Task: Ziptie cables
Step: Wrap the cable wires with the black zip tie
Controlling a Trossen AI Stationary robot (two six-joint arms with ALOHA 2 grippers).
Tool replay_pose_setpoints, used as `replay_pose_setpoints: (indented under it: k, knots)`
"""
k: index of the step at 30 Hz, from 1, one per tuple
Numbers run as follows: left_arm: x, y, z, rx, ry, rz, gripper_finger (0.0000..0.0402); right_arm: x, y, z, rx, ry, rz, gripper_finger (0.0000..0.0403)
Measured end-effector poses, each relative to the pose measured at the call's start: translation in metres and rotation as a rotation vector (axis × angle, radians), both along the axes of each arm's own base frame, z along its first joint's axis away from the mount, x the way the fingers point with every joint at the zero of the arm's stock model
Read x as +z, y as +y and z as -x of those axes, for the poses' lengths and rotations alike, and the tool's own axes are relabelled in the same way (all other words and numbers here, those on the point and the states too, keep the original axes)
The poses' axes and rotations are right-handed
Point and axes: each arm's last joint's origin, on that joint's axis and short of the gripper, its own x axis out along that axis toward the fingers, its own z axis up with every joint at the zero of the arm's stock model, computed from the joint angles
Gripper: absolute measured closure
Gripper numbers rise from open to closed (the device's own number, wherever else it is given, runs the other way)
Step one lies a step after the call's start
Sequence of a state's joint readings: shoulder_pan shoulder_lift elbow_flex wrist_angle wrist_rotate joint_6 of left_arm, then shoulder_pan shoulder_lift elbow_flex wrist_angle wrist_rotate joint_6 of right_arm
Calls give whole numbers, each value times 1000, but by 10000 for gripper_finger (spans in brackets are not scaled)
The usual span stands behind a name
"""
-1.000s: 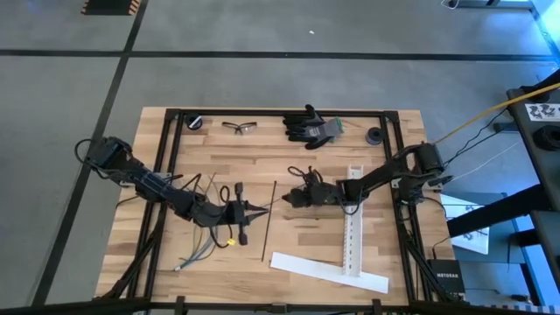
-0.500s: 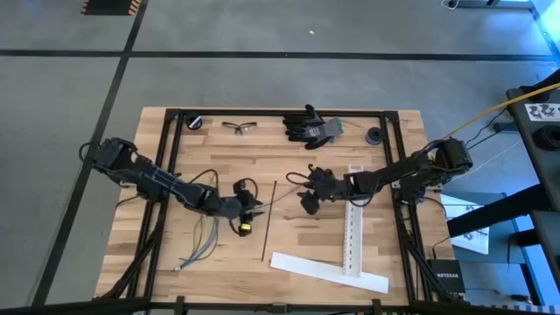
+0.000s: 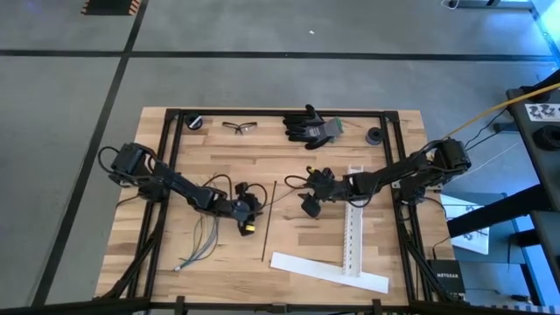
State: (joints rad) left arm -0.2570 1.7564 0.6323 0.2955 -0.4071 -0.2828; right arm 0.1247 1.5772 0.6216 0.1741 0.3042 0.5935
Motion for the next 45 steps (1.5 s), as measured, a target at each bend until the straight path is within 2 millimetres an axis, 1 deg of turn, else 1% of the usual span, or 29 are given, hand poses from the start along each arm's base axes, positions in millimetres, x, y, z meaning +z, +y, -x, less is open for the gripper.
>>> replay_pose_setpoints:
  k: [2, 5, 7, 9, 13, 15, 18, 20, 23, 26, 28, 30, 34, 36, 39, 45]
  knots:
    - [0, 0, 0, -12, 5, -16, 314, -1, 0, 1, 1, 11, 1, 198]
    - [0, 0, 0, -31, 13, -43, 372, -2, 0, 3, 19, 40, 11, 198]
    - [0, 1, 0, -31, 18, -55, 393, 0, -1, 6, 25, 69, 19, 198]
    - [1, 1, 0, -28, 20, -68, 397, 9, -1, 9, 24, 108, 25, 198]
    - [12, -1, 0, -13, 5, -111, 401, 39, 1, 17, 9, 196, 26, 198]
    - [26, -5, -3, -5, -36, -146, 401, 51, 5, 20, -15, 210, 8, 198]
    - [46, -9, -4, 24, -56, -200, 401, 54, 16, 22, -55, 182, -65, 198]
    - [50, -10, -3, 43, -46, -238, 401, 48, 27, 22, -102, 141, -134, 198]
    - [57, -13, -6, 52, -64, -289, 401, 32, 40, 20, -247, 34, -222, 198]
    - [61, -16, -8, 35, -71, -307, 401, 19, 46, 13, -407, -134, -312, 198]
    - [63, -16, -10, 22, -70, -322, 401, 11, 44, 8, -482, -204, -360, 198]
    - [66, -18, -12, 16, -77, -352, 401, 3, 40, 3, -542, -237, -399, 198]
    - [68, -20, -13, 5, -79, -378, 401, -7, 30, -5, -661, -283, -473, 198]
    - [68, -20, -12, 8, -78, -382, 401, -14, 25, -5, -724, -288, -490, 198]
    - [68, -19, -12, 14, -77, -386, 401, -15, 20, -9, -779, -331, -529, 198]
    - [69, -20, -13, 19, -85, -378, 401, -14, 19, -10, -832, -389, -559, 198]
